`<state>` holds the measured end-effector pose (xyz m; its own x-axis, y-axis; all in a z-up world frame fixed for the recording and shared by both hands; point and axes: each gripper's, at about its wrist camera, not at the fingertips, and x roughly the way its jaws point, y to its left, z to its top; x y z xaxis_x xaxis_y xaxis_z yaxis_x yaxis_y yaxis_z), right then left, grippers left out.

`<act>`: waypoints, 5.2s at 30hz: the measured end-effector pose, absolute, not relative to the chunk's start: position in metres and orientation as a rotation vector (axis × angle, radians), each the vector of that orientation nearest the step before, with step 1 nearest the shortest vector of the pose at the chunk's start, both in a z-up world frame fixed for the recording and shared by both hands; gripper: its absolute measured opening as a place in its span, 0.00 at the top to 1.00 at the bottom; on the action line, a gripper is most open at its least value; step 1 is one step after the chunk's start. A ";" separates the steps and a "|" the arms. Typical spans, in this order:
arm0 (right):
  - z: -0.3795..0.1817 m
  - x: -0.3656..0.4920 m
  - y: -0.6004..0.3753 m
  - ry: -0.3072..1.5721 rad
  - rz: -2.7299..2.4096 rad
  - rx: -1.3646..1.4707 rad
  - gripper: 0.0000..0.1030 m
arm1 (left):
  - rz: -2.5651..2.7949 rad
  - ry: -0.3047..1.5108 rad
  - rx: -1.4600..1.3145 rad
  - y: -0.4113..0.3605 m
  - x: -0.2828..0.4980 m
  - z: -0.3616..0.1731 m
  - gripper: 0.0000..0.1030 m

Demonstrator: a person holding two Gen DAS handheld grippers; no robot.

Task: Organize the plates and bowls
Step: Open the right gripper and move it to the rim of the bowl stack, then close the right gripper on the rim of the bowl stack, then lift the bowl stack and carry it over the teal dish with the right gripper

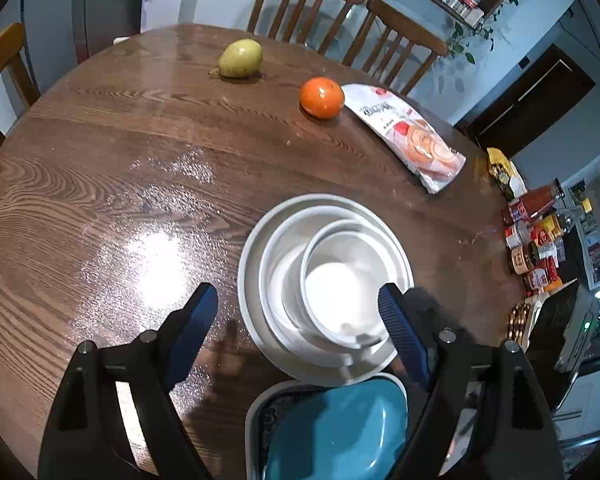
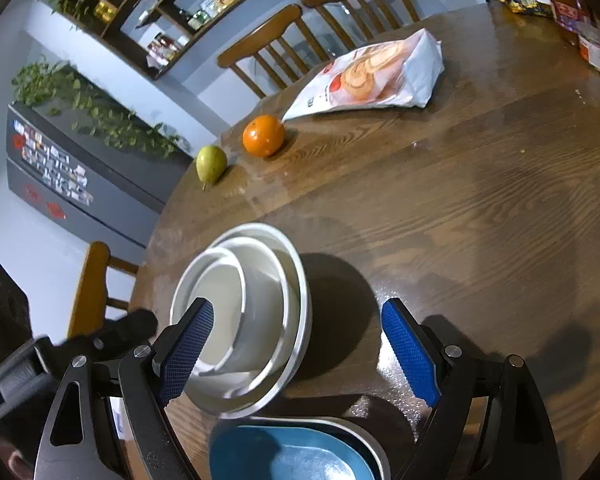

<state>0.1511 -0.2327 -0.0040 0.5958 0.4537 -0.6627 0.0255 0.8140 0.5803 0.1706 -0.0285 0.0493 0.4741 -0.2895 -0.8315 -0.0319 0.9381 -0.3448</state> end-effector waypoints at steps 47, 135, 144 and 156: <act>-0.007 0.141 -0.233 0.880 0.305 0.616 0.16 | -0.090 1.006 -0.190 -0.021 0.150 0.029 0.21; 0.031 0.096 -0.214 0.918 0.381 0.580 0.53 | -0.320 0.962 -0.298 -0.049 0.086 0.046 0.25; 0.022 0.061 -0.211 0.930 0.353 0.571 0.53 | -0.339 0.982 -0.318 -0.049 0.052 0.034 0.25; 0.001 0.042 -0.213 0.960 0.303 0.550 0.53 | -0.377 1.038 -0.351 -0.051 0.041 0.008 0.25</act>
